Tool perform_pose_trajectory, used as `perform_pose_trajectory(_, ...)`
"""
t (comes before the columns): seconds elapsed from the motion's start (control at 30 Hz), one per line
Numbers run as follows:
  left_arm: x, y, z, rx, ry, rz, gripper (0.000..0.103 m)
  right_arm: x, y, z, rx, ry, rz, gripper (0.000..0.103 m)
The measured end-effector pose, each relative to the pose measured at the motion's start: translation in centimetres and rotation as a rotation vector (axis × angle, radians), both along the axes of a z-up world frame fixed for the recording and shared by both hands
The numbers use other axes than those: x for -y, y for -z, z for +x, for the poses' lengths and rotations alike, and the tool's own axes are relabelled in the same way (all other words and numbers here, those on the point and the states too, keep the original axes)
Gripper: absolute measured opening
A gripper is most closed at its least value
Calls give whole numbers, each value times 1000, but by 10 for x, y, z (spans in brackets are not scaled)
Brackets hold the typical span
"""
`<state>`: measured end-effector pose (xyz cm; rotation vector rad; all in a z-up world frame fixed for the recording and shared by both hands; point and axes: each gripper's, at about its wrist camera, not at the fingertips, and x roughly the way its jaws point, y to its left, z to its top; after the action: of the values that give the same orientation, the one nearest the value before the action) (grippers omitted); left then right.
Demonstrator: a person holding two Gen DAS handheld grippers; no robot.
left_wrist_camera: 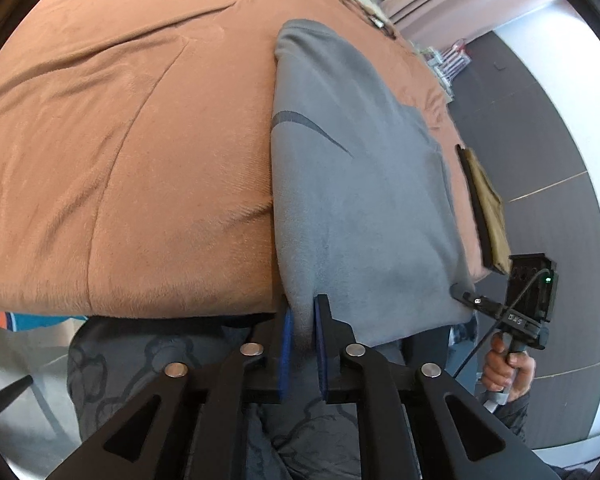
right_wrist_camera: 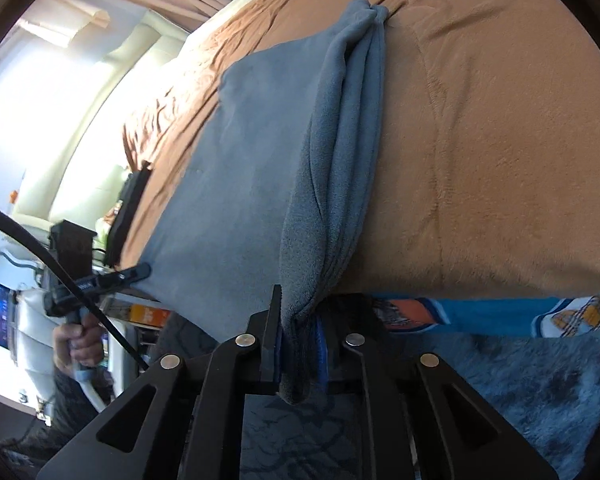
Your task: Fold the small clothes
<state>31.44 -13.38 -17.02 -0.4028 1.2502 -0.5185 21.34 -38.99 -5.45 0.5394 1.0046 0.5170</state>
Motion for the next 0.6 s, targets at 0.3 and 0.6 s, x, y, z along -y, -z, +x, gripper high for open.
perform_pose_trajectory(0.3,-1,-8,41,46,-50,10,57,20,-28,18,68,65,-26,61)
perform_pose_trajectory(0.6,11,1,97,46,-62,-2,57,33,-21,69,60,92,-14,61)
